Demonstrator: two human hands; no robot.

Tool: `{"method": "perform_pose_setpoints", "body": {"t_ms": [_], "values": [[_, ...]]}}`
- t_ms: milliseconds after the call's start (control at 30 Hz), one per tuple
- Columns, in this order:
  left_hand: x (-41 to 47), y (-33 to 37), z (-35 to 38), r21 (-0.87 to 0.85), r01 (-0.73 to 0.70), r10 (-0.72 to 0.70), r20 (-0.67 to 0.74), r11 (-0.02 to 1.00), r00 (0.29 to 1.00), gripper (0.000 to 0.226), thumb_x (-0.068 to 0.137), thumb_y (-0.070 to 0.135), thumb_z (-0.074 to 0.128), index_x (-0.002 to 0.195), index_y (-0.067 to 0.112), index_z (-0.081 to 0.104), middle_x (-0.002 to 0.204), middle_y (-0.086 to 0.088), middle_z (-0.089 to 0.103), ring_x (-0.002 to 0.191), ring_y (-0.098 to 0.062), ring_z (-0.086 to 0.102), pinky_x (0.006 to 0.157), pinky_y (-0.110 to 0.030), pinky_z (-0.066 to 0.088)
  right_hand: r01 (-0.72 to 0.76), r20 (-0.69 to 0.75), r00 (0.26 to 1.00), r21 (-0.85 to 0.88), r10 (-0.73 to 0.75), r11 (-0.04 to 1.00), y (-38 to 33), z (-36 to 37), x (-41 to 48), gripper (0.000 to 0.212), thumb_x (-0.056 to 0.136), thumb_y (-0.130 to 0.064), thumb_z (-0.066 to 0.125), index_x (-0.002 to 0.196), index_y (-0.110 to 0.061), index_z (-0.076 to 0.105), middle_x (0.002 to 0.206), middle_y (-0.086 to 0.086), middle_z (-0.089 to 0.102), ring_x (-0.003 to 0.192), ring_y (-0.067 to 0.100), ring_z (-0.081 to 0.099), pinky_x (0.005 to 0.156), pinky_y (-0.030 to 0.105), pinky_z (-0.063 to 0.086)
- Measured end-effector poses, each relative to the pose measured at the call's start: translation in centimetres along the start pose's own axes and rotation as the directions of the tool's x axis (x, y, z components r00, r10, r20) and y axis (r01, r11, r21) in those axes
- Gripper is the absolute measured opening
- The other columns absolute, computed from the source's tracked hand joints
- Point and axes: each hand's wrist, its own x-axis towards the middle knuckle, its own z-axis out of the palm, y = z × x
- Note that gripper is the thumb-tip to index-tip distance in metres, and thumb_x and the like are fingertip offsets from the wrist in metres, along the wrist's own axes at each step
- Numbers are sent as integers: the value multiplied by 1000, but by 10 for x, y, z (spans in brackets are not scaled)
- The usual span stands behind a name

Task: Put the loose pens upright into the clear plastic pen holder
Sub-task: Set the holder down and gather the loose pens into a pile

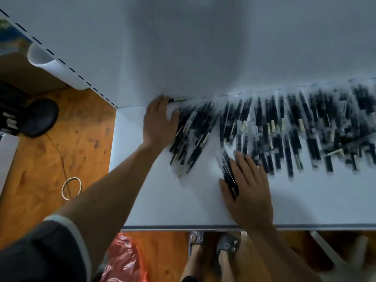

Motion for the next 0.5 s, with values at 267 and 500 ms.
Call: {"method": "perform_pose_setpoints", "body": {"t_ms": [267, 500], "values": [[22, -15, 4, 293, -175, 155, 89, 940, 984, 38, 98, 32, 43, 122, 8, 61, 122, -17, 59, 108, -38, 54, 91, -44, 42, -4, -13, 1000, -19, 4, 1000, 0, 4, 0, 54, 94, -39, 54, 139, -9, 51, 151, 8, 42, 145, 26, 32, 115, 54, 28], [-39, 5, 18, -84, 13, -3, 129, 996, 992, 52, 100, 42, 41, 145, 16, 38, 138, -11, 46, 122, -30, 39, 105, -40, 33, -14, -39, 999, -54, 12, 998, -3, 3, 5, 54, 92, -38, 63, 136, -8, 56, 149, 9, 46, 141, 29, 37, 109, 57, 35]]}}
